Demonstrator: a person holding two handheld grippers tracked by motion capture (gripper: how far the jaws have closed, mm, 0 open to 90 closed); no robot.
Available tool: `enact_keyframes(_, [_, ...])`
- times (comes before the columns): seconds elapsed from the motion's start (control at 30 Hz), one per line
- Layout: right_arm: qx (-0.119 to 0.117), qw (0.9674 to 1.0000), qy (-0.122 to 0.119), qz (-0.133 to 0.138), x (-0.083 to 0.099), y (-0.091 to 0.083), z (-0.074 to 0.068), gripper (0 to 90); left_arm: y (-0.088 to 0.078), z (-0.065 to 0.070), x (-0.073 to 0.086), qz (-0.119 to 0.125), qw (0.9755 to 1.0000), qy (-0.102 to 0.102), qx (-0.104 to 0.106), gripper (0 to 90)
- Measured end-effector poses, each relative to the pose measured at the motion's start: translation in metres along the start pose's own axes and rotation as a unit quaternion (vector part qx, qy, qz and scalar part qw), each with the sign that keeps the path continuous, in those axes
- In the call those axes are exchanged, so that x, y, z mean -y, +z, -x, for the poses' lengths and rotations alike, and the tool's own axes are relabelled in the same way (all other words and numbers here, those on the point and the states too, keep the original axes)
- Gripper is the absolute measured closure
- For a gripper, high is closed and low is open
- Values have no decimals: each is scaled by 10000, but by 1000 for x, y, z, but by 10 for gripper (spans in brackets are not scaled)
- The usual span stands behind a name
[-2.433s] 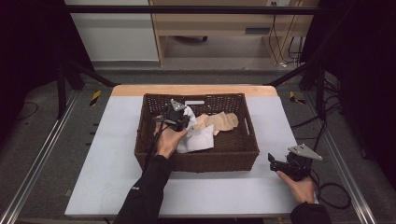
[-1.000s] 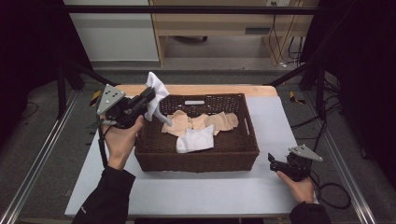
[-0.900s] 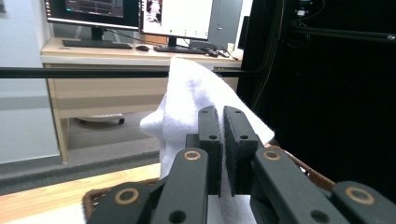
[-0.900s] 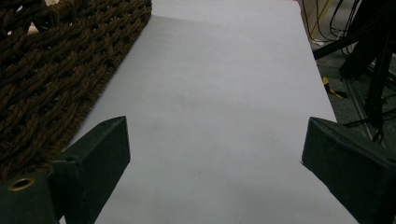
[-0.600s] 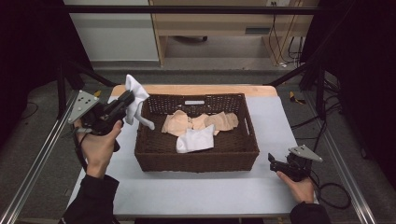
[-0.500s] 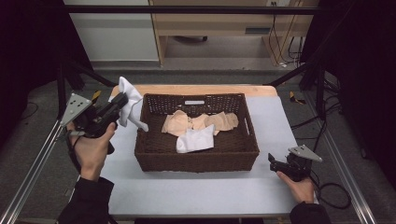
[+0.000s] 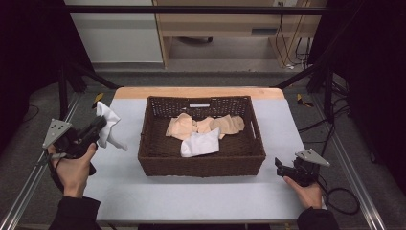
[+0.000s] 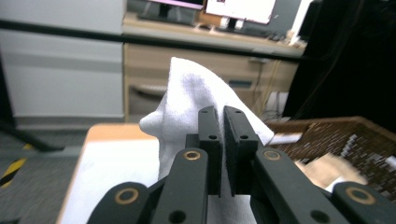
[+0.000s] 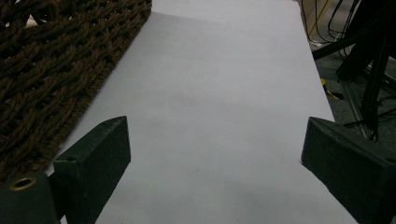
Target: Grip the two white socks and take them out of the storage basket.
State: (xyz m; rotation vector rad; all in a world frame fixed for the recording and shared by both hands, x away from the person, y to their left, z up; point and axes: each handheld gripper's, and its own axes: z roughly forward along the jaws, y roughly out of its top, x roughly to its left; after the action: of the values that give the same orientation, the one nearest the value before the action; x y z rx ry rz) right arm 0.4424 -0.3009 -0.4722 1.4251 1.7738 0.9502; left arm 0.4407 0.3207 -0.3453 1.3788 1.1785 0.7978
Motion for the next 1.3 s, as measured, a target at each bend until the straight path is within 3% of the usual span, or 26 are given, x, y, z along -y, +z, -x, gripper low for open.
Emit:
enact_keyframes(0.1, [2,10000,-4,-11,0,0,0,83,6,-12,19,-253,9995,-66,-151,859])
enact_keyframes(0.2, [-3,10000,-1,-9,0,0,0,83,10,-15,27,-399,9989,-63,-219,859])
enact_keyframes(0.23, [-3,10000,5,-5,0,0,0,83,13,-18,34,-568,9979,-19,-304,859])
enact_keyframes(0.4, [-9,10000,-13,0,0,0,0,83,19,-21,51,-913,9952,-25,-337,858])
enact_keyframes(0.47, [-34,10000,-18,-8,0,-1,-1,83,22,-24,60,-1110,9933,-113,-308,856])
enact_keyframes(0.6, [-44,10000,-37,5,1,-2,-1,83,28,-26,74,-1442,9889,-87,-332,850])
enact_keyframes(0.63, [-48,10000,-32,9,1,-3,-1,83,30,-27,80,-1597,9866,-59,-329,842])
enact_keyframes(0.67, [-48,10000,-32,9,1,-3,-1,83,30,-27,80,-1597,9866,-59,-329,836])
enact_keyframes(0.73, [-62,10000,-50,3,1,-3,-1,83,35,-27,90,-1887,9817,-16,-272,805])
enact_keyframes(0.87, [-61,10000,-48,1,1,-3,-1,83,39,-25,95,-2033,9789,47,-217,729])
enact_keyframes(0.93, [-63,10000,-52,5,1,-3,-1,83,40,-24,95,-2043,9788,54,-158,695])
enact_keyframes(1.07, [-55,10000,-65,1,1,-3,-1,83,39,-21,91,-1932,9811,45,-104,622])
enact_keyframes(1.3, [-55,10000,-56,17,0,-3,-1,83,27,-5,61,-1309,9914,61,53,551])
